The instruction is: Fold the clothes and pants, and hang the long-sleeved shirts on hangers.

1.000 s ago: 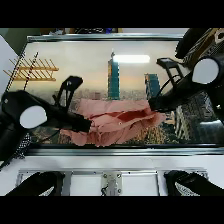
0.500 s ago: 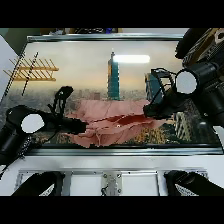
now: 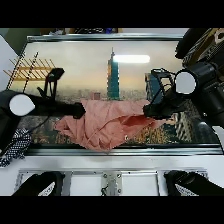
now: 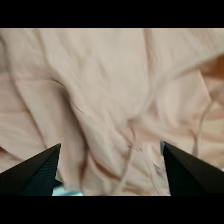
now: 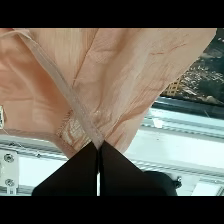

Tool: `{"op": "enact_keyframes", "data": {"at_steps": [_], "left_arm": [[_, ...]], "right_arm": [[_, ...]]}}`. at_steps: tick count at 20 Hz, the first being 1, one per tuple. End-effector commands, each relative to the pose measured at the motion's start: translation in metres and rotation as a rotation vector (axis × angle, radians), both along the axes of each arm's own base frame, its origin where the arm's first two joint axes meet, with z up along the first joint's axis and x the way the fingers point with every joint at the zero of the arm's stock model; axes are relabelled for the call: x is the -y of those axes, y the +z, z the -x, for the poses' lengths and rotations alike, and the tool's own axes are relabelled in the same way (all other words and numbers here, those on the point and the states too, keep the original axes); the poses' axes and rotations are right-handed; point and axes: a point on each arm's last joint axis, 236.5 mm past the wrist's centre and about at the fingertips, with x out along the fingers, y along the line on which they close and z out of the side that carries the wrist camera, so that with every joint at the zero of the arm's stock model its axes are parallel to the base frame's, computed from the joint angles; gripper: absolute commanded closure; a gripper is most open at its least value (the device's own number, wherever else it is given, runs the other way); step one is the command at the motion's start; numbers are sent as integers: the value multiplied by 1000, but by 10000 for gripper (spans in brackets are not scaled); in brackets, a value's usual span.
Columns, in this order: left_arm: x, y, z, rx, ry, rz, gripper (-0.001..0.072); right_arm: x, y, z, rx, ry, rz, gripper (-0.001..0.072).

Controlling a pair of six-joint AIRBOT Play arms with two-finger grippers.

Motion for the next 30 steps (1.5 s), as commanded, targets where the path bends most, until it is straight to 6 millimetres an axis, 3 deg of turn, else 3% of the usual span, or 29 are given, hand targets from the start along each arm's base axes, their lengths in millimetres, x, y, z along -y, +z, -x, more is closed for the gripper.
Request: {"op": "enact_keyframes", "data": {"at_steps": [1,4,7,9,12,17,21,25,30], "left_arm": [[-54,14,-52,57,74,-69,15],[-153,9,-94,60,270,-238,15],[-255,-6,-115,31,455,-380,15],[-305,-23,-129,33,551,-388,15],[-360,-55,-162,107,634,-398,15],[-397,-116,-210,140,564,-539,15],[-419,-146,-251,127,532,-597,15],[-429,-188,-263,36,347,-680,15],[-447,-209,-273,71,354,-690,16]], "right_arm": [[-1,-1,0,-4,1,1,702],[-1,-2,0,-5,1,1,702],[-1,-2,0,-5,1,1,702],[0,-2,0,-5,1,2,702],[-1,-2,0,-5,1,1,702],[0,-1,0,-4,1,1,702],[-1,-4,-1,-11,1,5,702],[-1,-4,-1,-12,0,5,701],[-1,-4,-1,-12,0,5,702]]}}
